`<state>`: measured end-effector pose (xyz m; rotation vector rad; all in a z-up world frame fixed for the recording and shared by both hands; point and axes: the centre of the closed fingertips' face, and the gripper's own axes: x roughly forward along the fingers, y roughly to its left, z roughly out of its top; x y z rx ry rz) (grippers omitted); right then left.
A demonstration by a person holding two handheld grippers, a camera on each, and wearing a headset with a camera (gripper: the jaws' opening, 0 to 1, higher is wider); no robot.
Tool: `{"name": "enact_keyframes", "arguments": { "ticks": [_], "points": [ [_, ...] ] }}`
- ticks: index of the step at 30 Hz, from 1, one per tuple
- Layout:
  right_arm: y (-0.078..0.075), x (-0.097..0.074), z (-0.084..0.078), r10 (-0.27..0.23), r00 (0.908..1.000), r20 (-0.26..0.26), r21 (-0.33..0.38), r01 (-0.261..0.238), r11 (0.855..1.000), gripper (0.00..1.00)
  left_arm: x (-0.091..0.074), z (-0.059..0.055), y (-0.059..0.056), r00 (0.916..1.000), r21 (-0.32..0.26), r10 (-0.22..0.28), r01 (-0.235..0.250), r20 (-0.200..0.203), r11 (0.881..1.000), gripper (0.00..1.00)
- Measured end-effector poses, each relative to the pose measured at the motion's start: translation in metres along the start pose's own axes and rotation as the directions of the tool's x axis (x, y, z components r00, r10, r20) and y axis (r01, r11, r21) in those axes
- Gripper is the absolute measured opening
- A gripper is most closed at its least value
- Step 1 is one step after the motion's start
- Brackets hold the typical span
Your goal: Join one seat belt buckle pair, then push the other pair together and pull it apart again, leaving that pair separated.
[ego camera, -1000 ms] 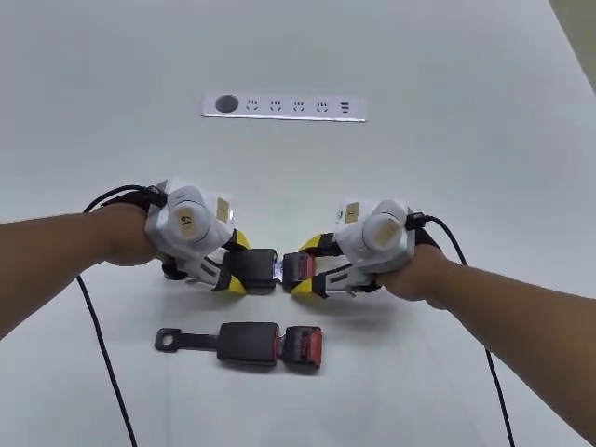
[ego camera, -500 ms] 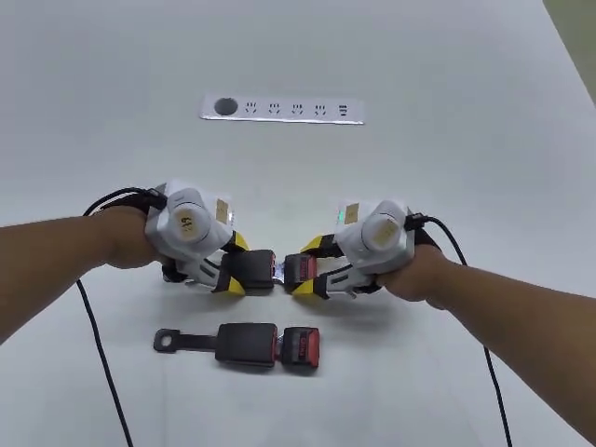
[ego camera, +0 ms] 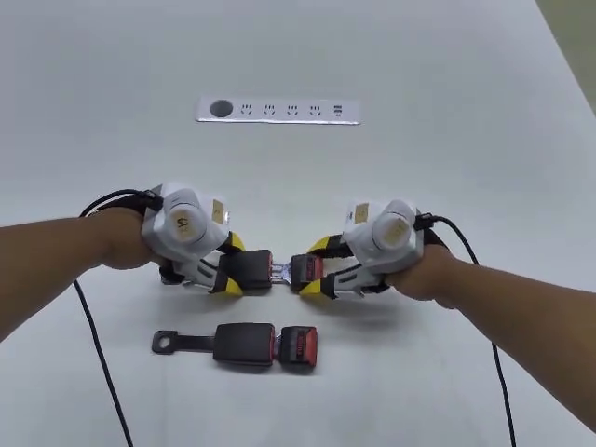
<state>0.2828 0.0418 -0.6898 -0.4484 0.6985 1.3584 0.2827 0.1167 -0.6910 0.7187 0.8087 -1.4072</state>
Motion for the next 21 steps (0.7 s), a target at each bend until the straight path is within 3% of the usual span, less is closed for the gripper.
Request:
{"name": "enact_keyframes", "arguments": {
  "ticks": [21],
  "points": [
    [-0.005, -0.033, -0.032, -0.005, 1.0000, -0.002, 0.009, 0.005, 1.000, 0.34, -0.001, 0.000, 0.000, 0.9998, -0.003, -0.002, 0.002, 0.019, 1.000, 0.34]
  ]
}}
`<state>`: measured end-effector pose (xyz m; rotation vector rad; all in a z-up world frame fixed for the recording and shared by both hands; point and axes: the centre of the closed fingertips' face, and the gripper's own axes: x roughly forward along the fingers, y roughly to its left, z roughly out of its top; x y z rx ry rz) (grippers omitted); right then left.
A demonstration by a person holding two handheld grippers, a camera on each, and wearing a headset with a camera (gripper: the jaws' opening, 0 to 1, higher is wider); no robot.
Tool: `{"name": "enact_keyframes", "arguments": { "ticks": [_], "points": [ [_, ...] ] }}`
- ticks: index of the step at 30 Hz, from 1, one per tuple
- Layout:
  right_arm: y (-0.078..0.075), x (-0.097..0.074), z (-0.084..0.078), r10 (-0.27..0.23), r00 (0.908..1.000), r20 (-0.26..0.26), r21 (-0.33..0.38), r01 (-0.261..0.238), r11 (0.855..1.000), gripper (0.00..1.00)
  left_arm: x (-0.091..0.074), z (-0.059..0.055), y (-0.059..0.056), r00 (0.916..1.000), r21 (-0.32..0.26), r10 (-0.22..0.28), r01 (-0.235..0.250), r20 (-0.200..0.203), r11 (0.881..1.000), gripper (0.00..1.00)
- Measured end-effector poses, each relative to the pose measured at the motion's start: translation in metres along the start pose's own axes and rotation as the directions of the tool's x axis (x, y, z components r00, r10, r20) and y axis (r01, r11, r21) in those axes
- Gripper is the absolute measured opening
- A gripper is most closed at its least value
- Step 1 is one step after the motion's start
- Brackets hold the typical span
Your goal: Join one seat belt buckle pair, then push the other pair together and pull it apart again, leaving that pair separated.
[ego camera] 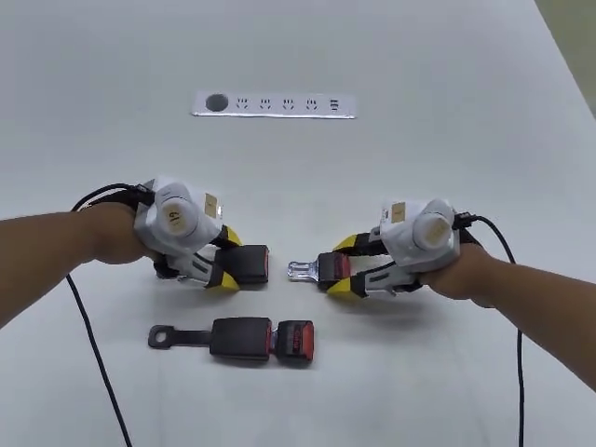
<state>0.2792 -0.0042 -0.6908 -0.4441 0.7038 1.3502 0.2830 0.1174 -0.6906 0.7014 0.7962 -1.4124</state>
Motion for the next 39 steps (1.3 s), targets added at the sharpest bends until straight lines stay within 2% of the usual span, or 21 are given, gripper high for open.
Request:
{"name": "enact_keyframes", "arguments": {
  "ticks": [25, 34, 39],
  "points": [
    [0.000, -0.037, -0.027, -0.021, 0.9997, -0.013, 0.019, 0.022, 1.000, 0.34, 0.000, 0.001, 0.000, 1.0000, -0.005, -0.002, 0.002, 0.009, 1.000, 0.34],
    [-0.006, -0.043, -0.035, -0.032, 0.9994, -0.015, 0.029, 0.033, 0.999, 0.35, 0.001, -0.002, 0.003, 1.0000, -0.007, -0.001, 0.001, 0.007, 1.000, 0.34],
    [-0.004, -0.043, -0.036, -0.038, 0.9992, -0.015, 0.035, 0.038, 0.999, 0.35, 0.000, 0.000, 0.002, 1.0000, -0.011, -0.001, 0.001, 0.005, 1.000, 0.35]
  ]
}}
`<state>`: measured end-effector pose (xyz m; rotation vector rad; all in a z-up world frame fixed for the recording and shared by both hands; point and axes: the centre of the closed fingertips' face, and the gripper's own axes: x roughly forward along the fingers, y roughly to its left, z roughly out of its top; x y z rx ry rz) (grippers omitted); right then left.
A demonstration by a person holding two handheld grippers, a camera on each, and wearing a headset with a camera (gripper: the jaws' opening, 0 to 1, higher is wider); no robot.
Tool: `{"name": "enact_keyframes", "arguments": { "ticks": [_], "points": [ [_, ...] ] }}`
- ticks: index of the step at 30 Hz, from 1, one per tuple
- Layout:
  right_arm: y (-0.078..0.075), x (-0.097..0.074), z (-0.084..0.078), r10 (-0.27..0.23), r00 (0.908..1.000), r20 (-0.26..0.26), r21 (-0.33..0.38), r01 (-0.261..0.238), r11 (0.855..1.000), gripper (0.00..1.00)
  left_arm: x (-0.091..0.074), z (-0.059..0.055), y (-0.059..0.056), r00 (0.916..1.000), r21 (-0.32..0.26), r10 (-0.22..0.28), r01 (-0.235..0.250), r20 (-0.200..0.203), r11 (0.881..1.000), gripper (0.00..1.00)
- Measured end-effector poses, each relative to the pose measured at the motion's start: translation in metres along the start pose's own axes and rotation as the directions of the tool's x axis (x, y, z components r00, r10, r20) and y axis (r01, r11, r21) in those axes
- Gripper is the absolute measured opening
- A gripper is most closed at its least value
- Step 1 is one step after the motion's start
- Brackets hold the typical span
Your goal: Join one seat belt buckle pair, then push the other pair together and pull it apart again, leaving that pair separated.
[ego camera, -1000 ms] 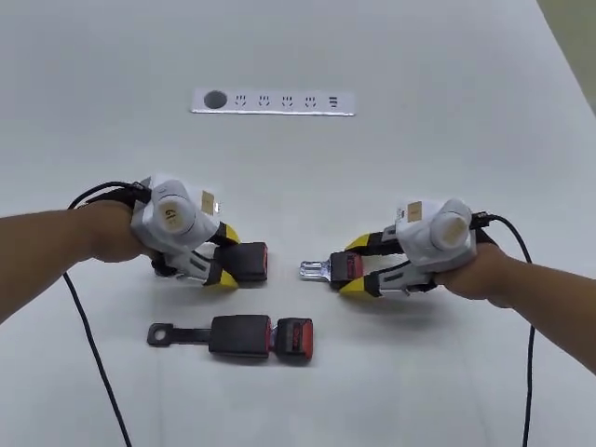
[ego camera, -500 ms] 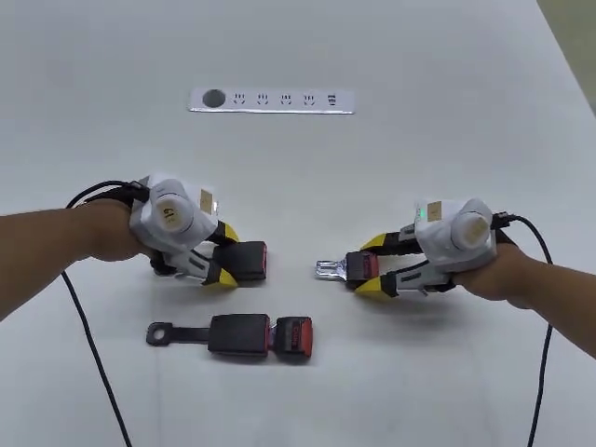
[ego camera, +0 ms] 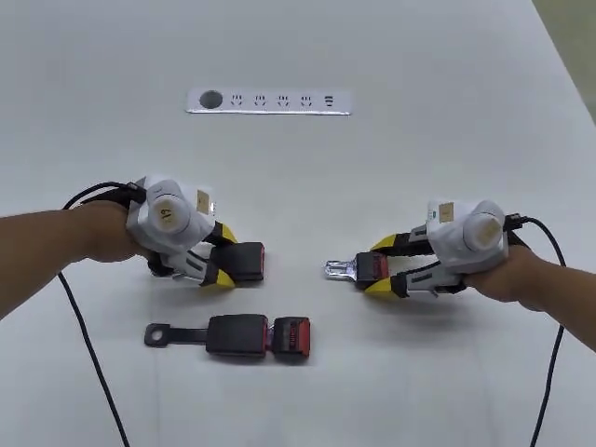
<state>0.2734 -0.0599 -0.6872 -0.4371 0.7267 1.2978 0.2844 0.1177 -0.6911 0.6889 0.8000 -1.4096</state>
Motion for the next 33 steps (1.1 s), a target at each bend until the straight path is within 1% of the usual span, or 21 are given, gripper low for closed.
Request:
{"name": "enact_keyframes", "arguments": {
  "ticks": [5, 7, 10, 11, 13, 14, 15, 18, 19, 20, 21, 22, 24, 25, 26, 27, 28, 29, 30, 32, 33],
  "points": [
    [0.000, 0.000, 0.000, -0.010, 1.0000, 0.000, -0.010, 0.010, 1.000, 0.35, 0.000, 0.002, -0.001, 0.9999, -0.023, 0.012, -0.012, 0.006, 1.000, 0.35],
    [-0.002, 0.000, -0.001, -0.031, 0.9995, -0.005, -0.002, 0.031, 1.000, 0.36, 0.000, 0.004, -0.002, 0.9997, -0.083, 0.026, -0.026, 0.002, 0.996, 0.36],
    [-0.005, -0.001, -0.001, -0.064, 0.9979, 0.004, 0.043, 0.064, 0.997, 0.42, -0.001, 0.012, -0.008, 0.9995, -0.157, 0.027, -0.024, 0.015, 0.987, 0.44],
    [-0.004, -0.001, -0.001, -0.069, 0.9976, 0.004, 0.058, 0.068, 0.996, 0.45, -0.002, 0.015, -0.008, 0.9989, -0.191, 0.040, -0.035, 0.024, 0.981, 0.50],
    [-0.008, -0.003, -0.003, -0.112, 0.9936, -0.012, 0.080, 0.113, 0.990, 0.51, -0.003, 0.016, -0.006, 0.9977, -0.200, 0.055, -0.046, 0.041, 0.979, 0.61],
    [-0.009, -0.004, -0.002, -0.121, 0.9926, -0.008, 0.087, 0.122, 0.989, 0.53, -0.004, 0.021, -0.007, 0.9962, -0.216, 0.054, -0.038, 0.068, 0.976, 0.67],
    [-0.010, -0.005, 0.000, -0.133, 0.9911, 0.001, 0.087, 0.133, 0.987, 0.55, -0.006, 0.029, -0.011, 0.9920, -0.236, 0.046, -0.017, 0.118, 0.972, 0.69],
    [-0.013, -0.009, 0.007, -0.188, 0.9817, 0.029, 0.128, 0.183, 0.975, 0.59, -0.010, 0.023, -0.003, 0.9909, -0.237, 0.100, -0.076, 0.090, 0.969, 0.69],
    [-0.015, -0.012, 0.010, -0.213, 0.9765, 0.035, 0.156, 0.205, 0.966, 0.61, -0.011, 0.023, -0.002, 0.9879, -0.253, 0.113, -0.083, 0.107, 0.964, 0.70],
    [-0.018, -0.015, 0.015, -0.250, 0.9667, 0.052, 0.196, 0.236, 0.952, 0.63, -0.013, 0.026, 0.000, 0.9834, -0.278, 0.128, -0.088, 0.128, 0.957, 0.71],
    [-0.018, -0.015, 0.017, -0.269, 0.9608, 0.067, 0.188, 0.253, 0.949, 0.65, -0.016, 0.030, 0.002, 0.9768, -0.312, 0.148, -0.094, 0.155, 0.945, 0.72],
    [-0.018, -0.016, 0.018, -0.285, 0.9562, 0.069, 0.173, 0.270, 0.947, 0.65, -0.018, 0.032, 0.002, 0.9718, -0.322, 0.171, -0.112, 0.162, 0.940, 0.74],
    [-0.014, -0.020, 0.024, -0.332, 0.9400, 0.078, 0.196, 0.312, 0.930, 0.67, -0.025, 0.033, 0.008, 0.9562, -0.344, 0.231, -0.159, 0.180, 0.925, 0.77],
    [-0.016, -0.020, 0.024, -0.355, 0.9312, 0.083, 0.214, 0.331, 0.919, 0.69, -0.028, 0.034, 0.009, 0.9497, -0.360, 0.250, -0.170, 0.189, 0.917, 0.78],
    [-0.018, -0.022, 0.025, -0.390, 0.9177, 0.074, 0.246, 0.362, 0.899, 0.73, -0.031, 0.033, 0.011, 0.9414, -0.394, 0.273, -0.179, 0.198, 0.902, 0.80],
    [-0.018, -0.023, 0.026, -0.405, 0.9121, 0.063, 0.249, 0.379, 0.891, 0.77, -0.034, 0.031, 0.012, 0.9382, -0.412, 0.287, -0.187, 0.194, 0.892, 0.83],
    [-0.018, -0.026, 0.031, -0.428, 0.9006, 0.078, 0.234, 0.400, 0.886, 0.79, -0.037, 0.028, 0.013, 0.9336, -0.440, 0.304, -0.196, 0.189, 0.876, 0.86],
    [-0.017, -0.028, 0.039, -0.451, 0.8870, 0.100, 0.235, 0.419, 0.877, 0.78, -0.039, 0.027, 0.011, 0.9317, -0.449, 0.307, -0.194, 0.194, 0.872, 0.88],
    [-0.015, -0.031, 0.044, -0.464, 0.8781, 0.118, 0.258, 0.424, 0.868, 0.78, -0.042, 0.029, 0.010, 0.9220, -0.459, 0.328, -0.205, 0.205, 0.864, 0.89],
    [-0.019, -0.033, 0.044, -0.484, 0.8672, 0.118, 0.289, 0.436, 0.852, 0.81, -0.049, 0.025, 0.012, 0.9026, -0.473, 0.380, -0.249, 0.203, 0.845, 0.90],
    [-0.014, -0.033, 0.047, -0.501, 0.8574, 0.117, 0.305, 0.449, 0.840, 0.82, -0.051, 0.022, 0.012, 0.8987, -0.486, 0.393, -0.259, 0.196, 0.835, 0.92]
  ]
}}
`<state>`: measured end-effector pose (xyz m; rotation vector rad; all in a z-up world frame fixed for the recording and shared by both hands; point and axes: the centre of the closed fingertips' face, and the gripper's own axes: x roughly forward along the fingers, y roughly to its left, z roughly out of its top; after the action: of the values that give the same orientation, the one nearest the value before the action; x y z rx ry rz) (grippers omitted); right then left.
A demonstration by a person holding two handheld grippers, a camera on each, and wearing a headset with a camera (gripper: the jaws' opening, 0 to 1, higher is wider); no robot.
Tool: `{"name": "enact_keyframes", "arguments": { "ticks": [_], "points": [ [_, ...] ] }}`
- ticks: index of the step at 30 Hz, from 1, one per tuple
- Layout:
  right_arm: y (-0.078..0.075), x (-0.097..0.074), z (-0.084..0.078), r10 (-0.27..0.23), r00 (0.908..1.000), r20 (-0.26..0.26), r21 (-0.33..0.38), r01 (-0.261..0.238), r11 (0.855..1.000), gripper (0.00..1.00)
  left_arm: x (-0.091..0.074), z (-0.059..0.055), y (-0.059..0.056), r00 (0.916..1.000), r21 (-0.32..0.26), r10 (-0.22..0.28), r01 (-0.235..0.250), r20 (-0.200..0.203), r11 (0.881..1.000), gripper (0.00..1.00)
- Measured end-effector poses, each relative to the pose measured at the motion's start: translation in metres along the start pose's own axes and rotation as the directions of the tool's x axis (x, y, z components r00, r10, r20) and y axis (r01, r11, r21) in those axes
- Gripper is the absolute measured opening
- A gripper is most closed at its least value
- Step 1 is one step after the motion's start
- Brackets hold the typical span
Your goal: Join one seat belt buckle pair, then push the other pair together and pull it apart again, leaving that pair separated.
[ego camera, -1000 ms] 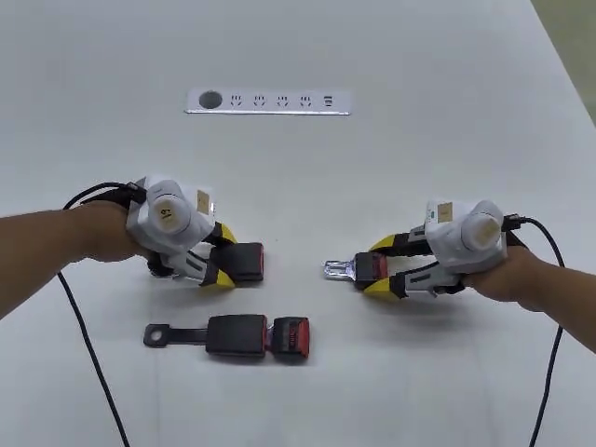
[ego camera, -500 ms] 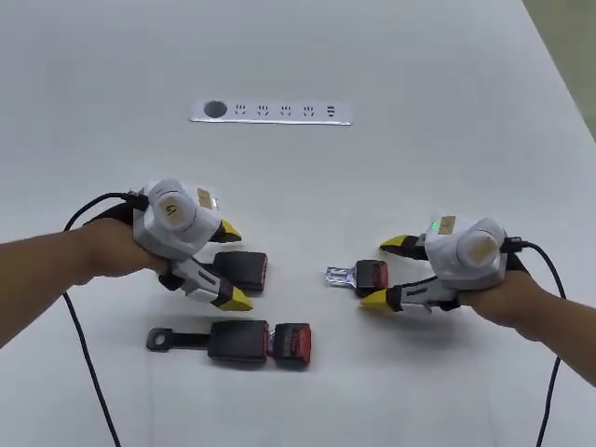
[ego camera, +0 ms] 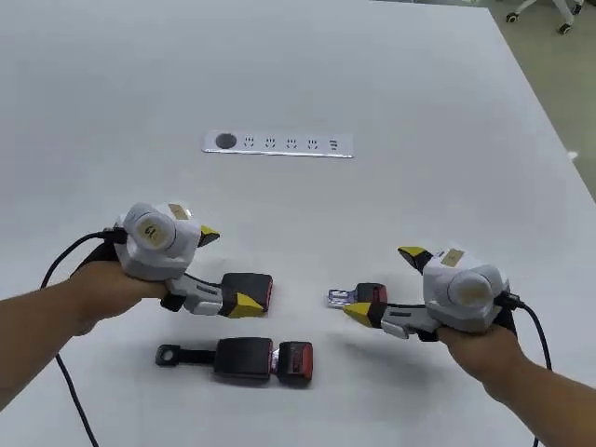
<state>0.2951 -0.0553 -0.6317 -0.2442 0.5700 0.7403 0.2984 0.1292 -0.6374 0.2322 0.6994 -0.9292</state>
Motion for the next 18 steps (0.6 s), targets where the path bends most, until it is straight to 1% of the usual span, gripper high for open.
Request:
{"name": "enact_keyframes", "arguments": {
  "ticks": [1, 2, 3, 4, 5, 6, 8, 9, 10, 12, 13, 14, 15, 16, 17, 18],
  "points": [
    [0.001, -0.002, 0.002, -0.012, 0.9999, 0.004, 0.016, 0.012, 1.000, 0.83, -0.004, 0.000, 0.002, 0.9997, -0.020, 0.024, -0.024, 0.003, 1.000, 0.94],
    [0.002, -0.005, 0.005, -0.032, 0.9993, 0.017, 0.028, 0.031, 0.999, 0.83, -0.009, 0.001, 0.006, 0.9973, -0.041, 0.070, -0.069, 0.022, 0.997, 0.96],
    [0.001, -0.007, 0.007, -0.050, 0.9984, 0.028, 0.028, 0.049, 0.998, 0.85, -0.016, 0.005, 0.010, 0.9919, -0.041, 0.115, -0.113, 0.053, 0.993, 0.97],
    [0.002, -0.008, 0.008, -0.062, 0.9974, 0.036, 0.030, 0.061, 0.998, 0.87, -0.021, 0.006, 0.013, 0.9866, -0.056, 0.148, -0.144, 0.070, 0.988, 0.97],
    [0.004, -0.009, 0.008, -0.064, 0.9972, 0.038, 0.033, 0.063, 0.997, 0.88, -0.026, 0.006, 0.014, 0.9819, -0.085, 0.170, -0.163, 0.084, 0.983, 0.97],
    [0.008, -0.010, 0.007, -0.063, 0.9974, 0.034, 0.037, 0.062, 0.997, 0.89, -0.031, 0.007, 0.012, 0.9785, -0.129, 0.177, -0.163, 0.105, 0.978, 0.98],
    [0.011, -0.012, 0.005, -0.074, 0.9967, 0.033, 0.032, 0.073, 0.997, 0.90, -0.038, 0.001, 0.012, 0.9731, -0.165, 0.197, -0.176, 0.120, 0.970, 1.00],
    [0.013, -0.014, 0.005, -0.080, 0.9962, 0.034, 0.032, 0.079, 0.996, 0.90, -0.043, 0.001, 0.011, 0.9716, -0.170, 0.200, -0.178, 0.126, 0.969, 1.00],
    [0.020, -0.019, 0.006, -0.087, 0.9955, 0.039, 0.037, 0.086, 0.996, 0.91, -0.047, -0.001, 0.007, 0.9708, -0.192, 0.198, -0.170, 0.136, 0.967, 1.00],
    [0.025, -0.023, 0.006, -0.093, 0.9947, 0.044, 0.050, 0.091, 0.995, 0.92, -0.054, -0.007, 0.000, 0.9727, -0.191, 0.193, -0.167, 0.128, 0.967, 1.00],
    [0.027, -0.025, 0.007, -0.097, 0.9941, 0.048, 0.052, 0.095, 0.994, 0.92, -0.057, -0.011, 0.002, 0.9722, -0.190, 0.195, -0.168, 0.130, 0.967, 1.00],
    [0.031, -0.028, 0.007, -0.100, 0.9936, 0.053, 0.054, 0.097, 0.994, 0.93, -0.061, -0.013, 0.001, 0.9714, -0.192, 0.195, -0.167, 0.136, 0.967, 1.00],
    [0.034, -0.030, 0.008, -0.105, 0.9929, 0.057, 0.055, 0.101, 0.993, 0.94, -0.064, -0.011, -0.006, 0.9711, -0.201, 0.193, -0.163, 0.141, 0.966, 1.00],
    [0.033, -0.030, 0.006, -0.109, 0.9923, 0.059, 0.054, 0.106, 0.993, 0.95, -0.066, -0.013, -0.008, 0.9707, -0.205, 0.195, -0.165, 0.140, 0.965, 1.00],
    [0.034, -0.032, 0.005, -0.114, 0.9916, 0.060, 0.055, 0.111, 0.992, 0.95, -0.072, -0.016, -0.008, 0.9703, -0.206, 0.197, -0.166, 0.141, 0.964, 1.00],
    [0.036, -0.035, 0.005, -0.116, 0.9914, 0.060, 0.055, 0.113, 0.992, 0.96, -0.075, -0.018, -0.009, 0.9700, -0.203, 0.198, -0.167, 0.141, 0.965, 1.00]
  ]
}}
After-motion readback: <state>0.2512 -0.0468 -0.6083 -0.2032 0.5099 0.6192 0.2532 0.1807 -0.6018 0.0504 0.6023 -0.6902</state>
